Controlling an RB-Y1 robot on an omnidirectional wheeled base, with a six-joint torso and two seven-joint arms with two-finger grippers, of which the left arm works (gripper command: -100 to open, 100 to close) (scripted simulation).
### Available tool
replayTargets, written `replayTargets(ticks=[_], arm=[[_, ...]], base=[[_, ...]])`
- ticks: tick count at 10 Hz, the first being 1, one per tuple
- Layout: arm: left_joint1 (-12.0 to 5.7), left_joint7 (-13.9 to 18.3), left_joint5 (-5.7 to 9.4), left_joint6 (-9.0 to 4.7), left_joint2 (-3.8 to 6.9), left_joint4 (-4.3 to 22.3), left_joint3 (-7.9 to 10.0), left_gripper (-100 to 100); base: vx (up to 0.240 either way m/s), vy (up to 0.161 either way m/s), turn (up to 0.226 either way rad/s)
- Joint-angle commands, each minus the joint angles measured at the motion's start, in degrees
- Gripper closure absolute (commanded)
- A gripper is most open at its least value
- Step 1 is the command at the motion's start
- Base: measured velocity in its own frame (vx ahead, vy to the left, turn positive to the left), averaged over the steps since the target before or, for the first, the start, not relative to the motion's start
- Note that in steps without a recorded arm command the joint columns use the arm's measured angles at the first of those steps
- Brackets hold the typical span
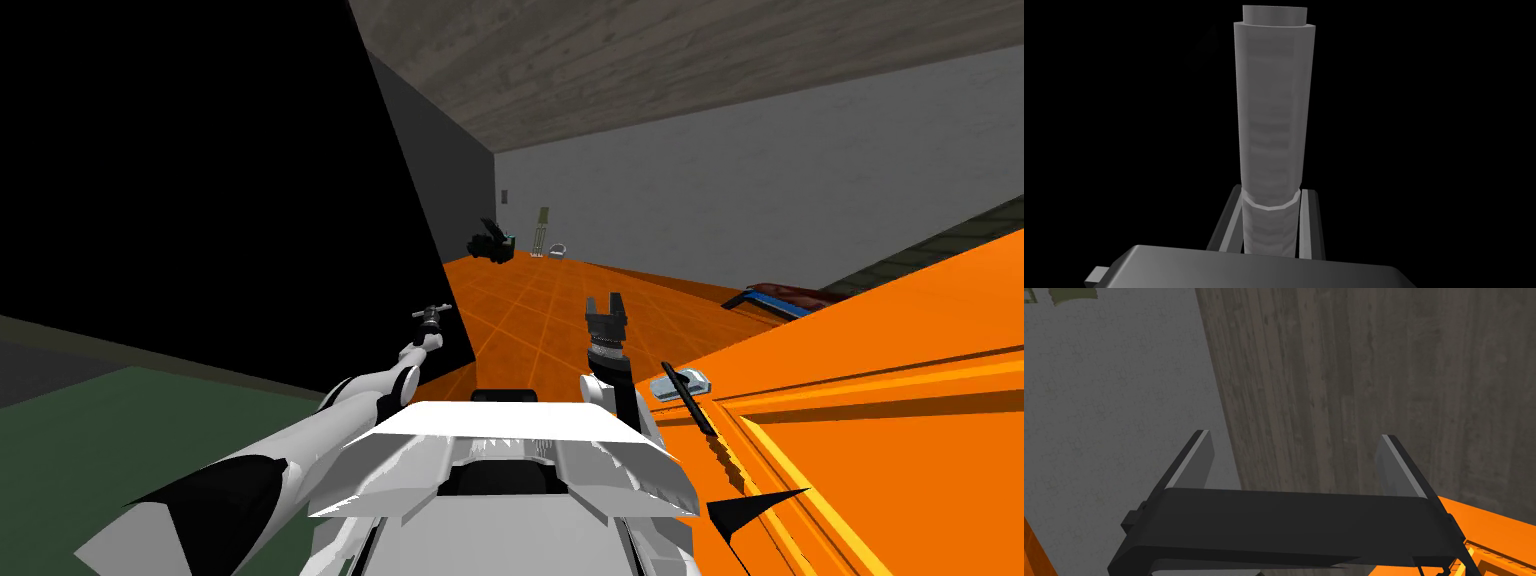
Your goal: Push the door open
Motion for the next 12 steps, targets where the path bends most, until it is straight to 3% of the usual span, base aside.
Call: replayTargets(ticks=[1,6,8,9,12], arm=[[-0.37,-0.06,0.4,-0.87,1.22,1.19,0.91,100],[0.04,-0.7,1.19,-1.05,2.24,1.58,2.6,100],[0.11,-0.82,1.34,-1.08,2.43,1.65,2.92,100],[0.6,-1.2,1.32,-0.49,1.84,0.88,2.93,100],[0.91,-1.81,2.0,-0.79,2.5,1.26,4.19,100]], base=[[0.202,-0.068,0.065],[0.135,-0.044,0.041],[0.109,-0.055,0.038],[0.045,-0.024,0.033],[0.145,-0.014,0.042]])
